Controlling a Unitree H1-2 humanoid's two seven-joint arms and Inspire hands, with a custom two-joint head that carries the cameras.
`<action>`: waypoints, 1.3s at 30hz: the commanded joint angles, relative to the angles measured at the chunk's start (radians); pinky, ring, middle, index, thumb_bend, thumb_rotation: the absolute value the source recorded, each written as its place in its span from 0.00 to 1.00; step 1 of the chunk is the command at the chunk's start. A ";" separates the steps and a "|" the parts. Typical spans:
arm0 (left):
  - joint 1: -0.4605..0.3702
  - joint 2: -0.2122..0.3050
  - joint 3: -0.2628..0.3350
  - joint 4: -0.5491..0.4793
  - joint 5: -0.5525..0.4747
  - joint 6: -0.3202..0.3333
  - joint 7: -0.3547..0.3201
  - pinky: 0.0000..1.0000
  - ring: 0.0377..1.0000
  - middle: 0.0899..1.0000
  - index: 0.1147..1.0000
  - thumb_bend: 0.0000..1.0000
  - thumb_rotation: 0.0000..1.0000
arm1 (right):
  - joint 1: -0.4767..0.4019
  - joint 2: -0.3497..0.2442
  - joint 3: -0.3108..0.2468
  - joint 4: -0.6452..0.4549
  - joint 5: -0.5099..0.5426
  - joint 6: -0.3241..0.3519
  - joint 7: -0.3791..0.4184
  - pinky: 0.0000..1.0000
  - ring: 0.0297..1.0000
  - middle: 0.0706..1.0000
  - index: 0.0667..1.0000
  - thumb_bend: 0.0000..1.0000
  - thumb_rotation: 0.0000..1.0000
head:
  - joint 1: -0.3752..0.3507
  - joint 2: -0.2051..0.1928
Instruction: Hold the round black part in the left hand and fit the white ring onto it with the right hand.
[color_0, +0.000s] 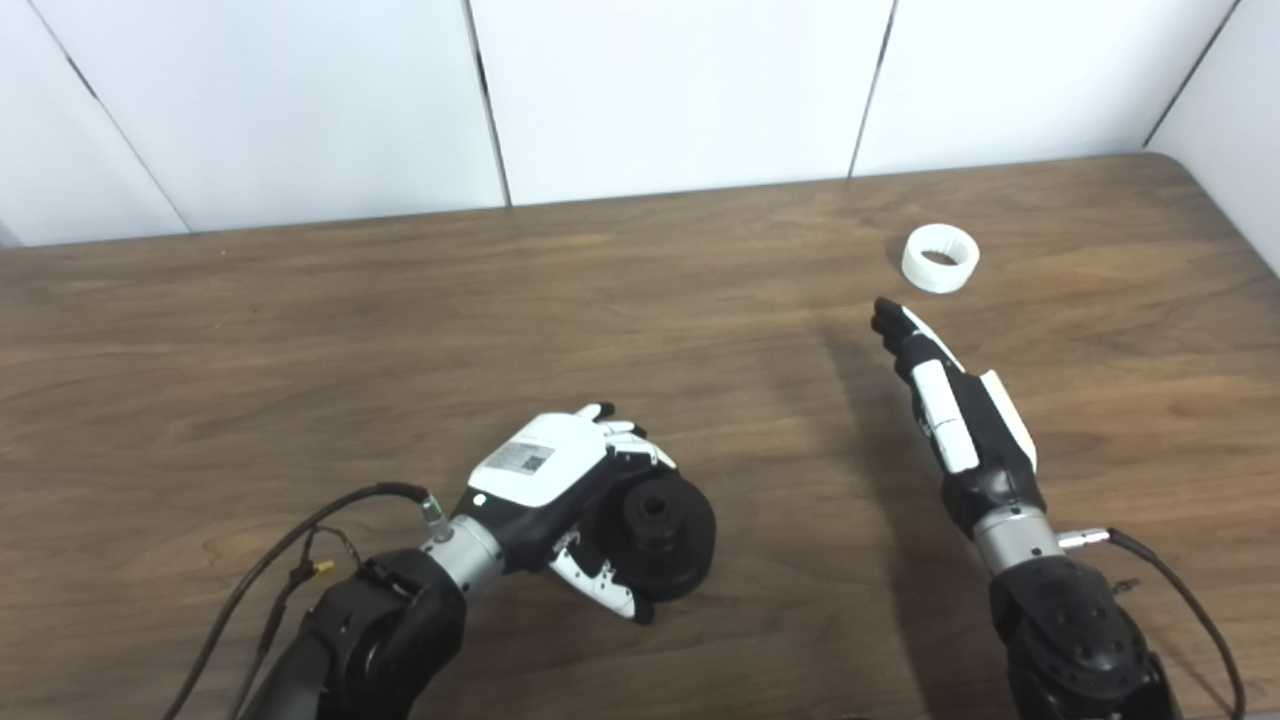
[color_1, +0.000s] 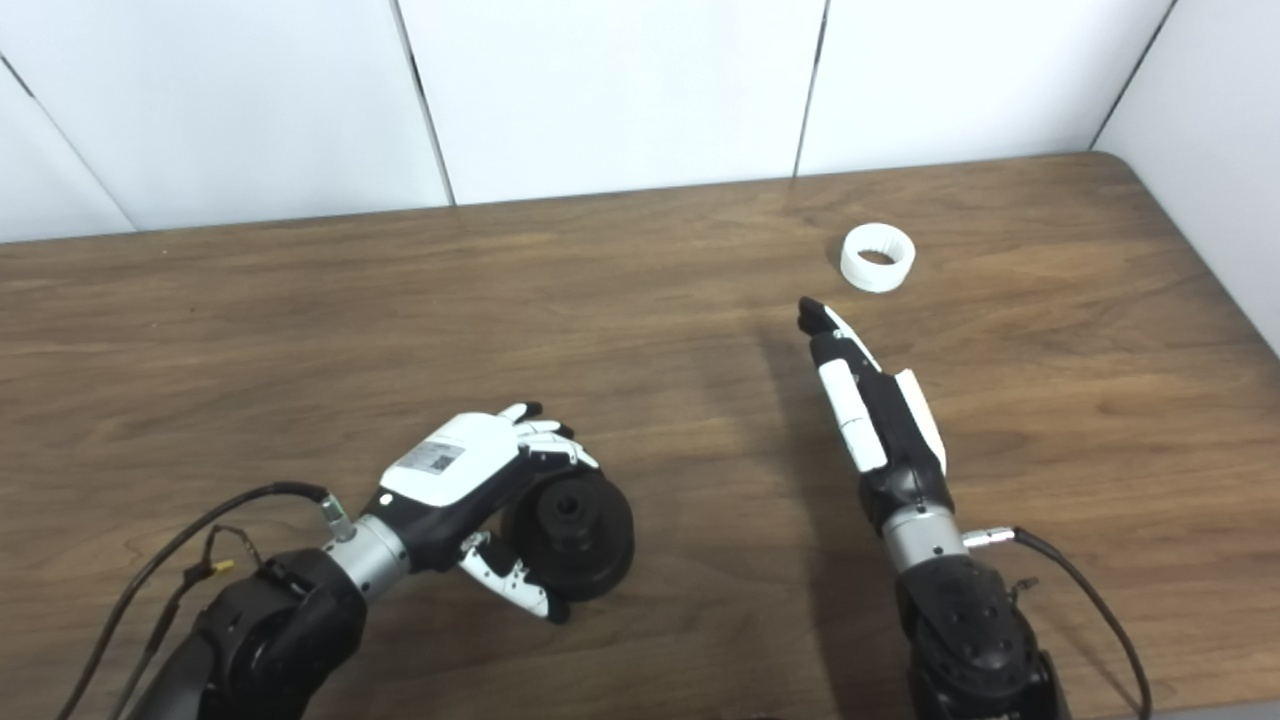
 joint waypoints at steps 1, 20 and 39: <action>0.004 0.005 -0.001 0.000 0.024 0.001 -0.013 1.00 0.90 0.78 0.41 0.52 0.06 | -0.037 0.031 -0.010 -0.042 0.002 -0.014 -0.007 0.97 0.96 0.92 0.90 0.66 1.00 | 0.002 0.002; 0.033 0.006 0.024 -0.003 0.010 -0.008 -0.019 1.00 0.89 0.78 0.41 0.52 0.06 | -0.082 -0.003 -0.083 -0.157 0.064 0.061 -0.023 1.00 0.96 0.91 0.89 0.64 0.85 | -0.060 -0.017; 0.053 0.018 0.035 0.004 0.016 -0.045 0.001 1.00 0.88 0.77 0.42 0.52 0.06 | -0.386 -0.419 -0.086 -0.040 -0.415 0.177 0.262 0.86 0.89 0.89 0.87 0.90 0.39 | -0.174 -0.068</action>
